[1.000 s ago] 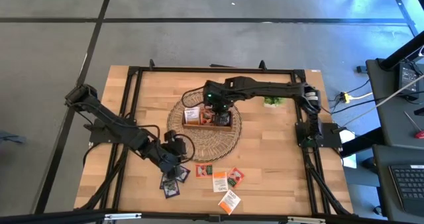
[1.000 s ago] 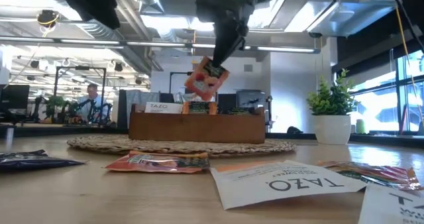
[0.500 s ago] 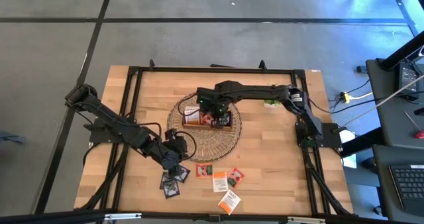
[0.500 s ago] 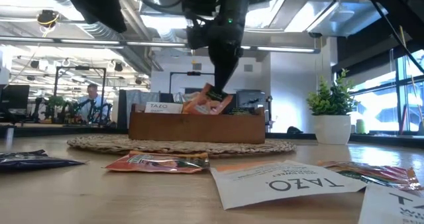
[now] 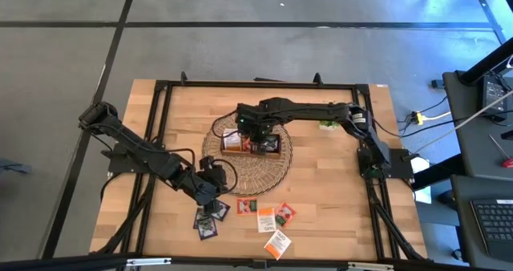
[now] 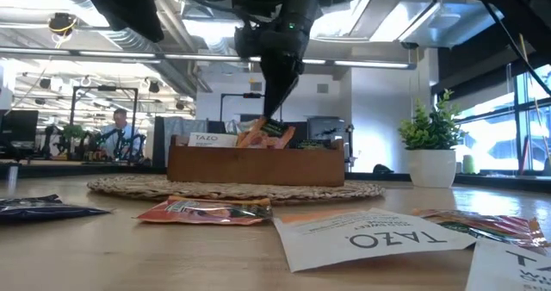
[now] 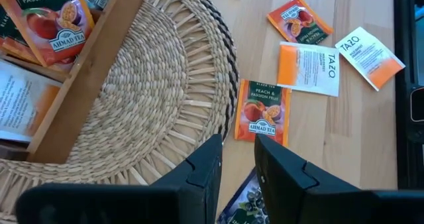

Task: Pick & Place Tea
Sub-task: Put the orange tea bag into the middle section of the wooden organizer

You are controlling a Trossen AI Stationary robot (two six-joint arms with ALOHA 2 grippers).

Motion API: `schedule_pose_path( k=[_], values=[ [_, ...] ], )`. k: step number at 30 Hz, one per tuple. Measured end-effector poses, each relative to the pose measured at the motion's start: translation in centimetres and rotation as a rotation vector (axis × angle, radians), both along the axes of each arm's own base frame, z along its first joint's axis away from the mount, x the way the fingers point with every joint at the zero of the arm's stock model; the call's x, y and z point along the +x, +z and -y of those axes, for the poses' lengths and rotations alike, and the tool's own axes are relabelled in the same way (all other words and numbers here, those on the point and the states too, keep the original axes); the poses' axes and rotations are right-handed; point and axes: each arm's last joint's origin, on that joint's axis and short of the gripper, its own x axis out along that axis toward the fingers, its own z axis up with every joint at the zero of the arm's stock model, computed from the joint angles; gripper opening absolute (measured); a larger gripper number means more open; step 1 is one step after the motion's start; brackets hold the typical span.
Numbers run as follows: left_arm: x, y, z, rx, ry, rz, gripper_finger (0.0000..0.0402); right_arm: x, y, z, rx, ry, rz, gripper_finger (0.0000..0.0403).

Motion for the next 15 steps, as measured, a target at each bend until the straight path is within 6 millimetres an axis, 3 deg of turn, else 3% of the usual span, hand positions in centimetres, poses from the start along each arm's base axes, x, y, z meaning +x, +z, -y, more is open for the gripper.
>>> schedule_pose_path(
  k=[5,11,15],
  values=[
    [0.0,0.0,0.0,0.001,0.000,-0.001,0.0086,0.5,0.3,0.0,0.016,-0.025,0.061,0.0108],
    [0.0,0.0,0.0,0.001,0.000,-0.001,0.0086,-1.9,3.6,-0.1,0.057,-0.121,0.057,0.0115],
    [0.0,0.0,0.0,-0.010,-0.009,-0.008,0.0086,-3.6,4.1,-1.1,0.054,-0.075,0.048,0.0110]
  ],
)
